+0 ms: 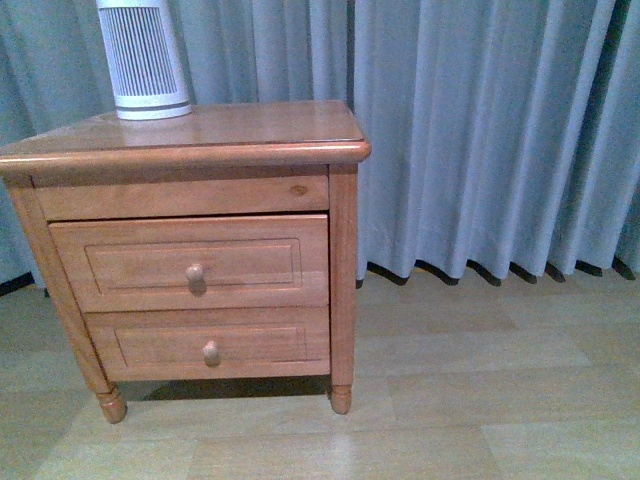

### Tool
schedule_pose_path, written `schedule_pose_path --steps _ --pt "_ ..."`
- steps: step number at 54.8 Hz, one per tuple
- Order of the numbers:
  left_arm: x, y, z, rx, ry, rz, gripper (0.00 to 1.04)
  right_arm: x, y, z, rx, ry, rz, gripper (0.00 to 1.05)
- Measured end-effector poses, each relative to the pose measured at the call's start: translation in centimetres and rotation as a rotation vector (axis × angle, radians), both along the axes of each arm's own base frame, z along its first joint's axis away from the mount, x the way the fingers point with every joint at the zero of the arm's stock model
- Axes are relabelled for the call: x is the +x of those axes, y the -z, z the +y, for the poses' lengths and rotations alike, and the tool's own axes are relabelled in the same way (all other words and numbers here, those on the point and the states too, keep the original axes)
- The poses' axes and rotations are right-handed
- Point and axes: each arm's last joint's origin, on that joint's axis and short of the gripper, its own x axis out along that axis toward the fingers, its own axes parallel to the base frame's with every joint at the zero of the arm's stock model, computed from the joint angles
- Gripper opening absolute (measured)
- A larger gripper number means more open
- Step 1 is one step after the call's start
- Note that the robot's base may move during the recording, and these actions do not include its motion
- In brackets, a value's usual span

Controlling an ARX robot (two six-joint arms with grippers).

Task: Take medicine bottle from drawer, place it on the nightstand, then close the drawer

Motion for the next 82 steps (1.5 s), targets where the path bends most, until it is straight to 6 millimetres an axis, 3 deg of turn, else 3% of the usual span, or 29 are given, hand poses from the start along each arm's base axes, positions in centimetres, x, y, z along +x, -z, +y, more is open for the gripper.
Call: schedule_pose_path --steps 18,24,33,39,47,58,61,69,82 --pt "0.0 0.1 0.0 -0.006 0.010 0.008 0.98 0.0 0.0 0.0 0.000 0.000 0.000 0.98" --pt "1.2 -1.1 -0.1 -0.128 0.185 0.204 0.98 0.0 0.0 0.0 0.000 -0.001 0.000 0.98" --pt "6.7 -7.2 -0.5 -0.117 0.262 0.083 0.98 0.0 0.0 0.0 0.000 0.000 0.000 0.98" --pt "12.3 -8.9 -1.3 -0.075 0.288 0.039 0.98 0.0 0.0 0.0 0.000 0.000 0.000 0.98" --pt "18.0 -6.9 -2.7 -0.019 0.286 0.090 0.98 0.0 0.0 0.0 0.000 0.000 0.000 0.98" --pt "23.2 -1.5 -3.4 0.025 0.241 0.211 0.98 0.0 0.0 0.0 0.000 0.000 0.000 0.98" --pt "24.8 0.8 -3.4 0.037 0.219 0.266 0.98 0.0 0.0 0.0 0.000 0.000 0.000 0.98" --pt "26.9 4.5 -3.4 0.048 0.191 0.349 0.98 0.0 0.0 0.0 0.000 0.000 0.000 0.98" --pt "29.5 7.6 -4.0 0.060 0.161 0.400 0.98 0.0 0.0 0.0 0.000 0.000 0.000 0.98"
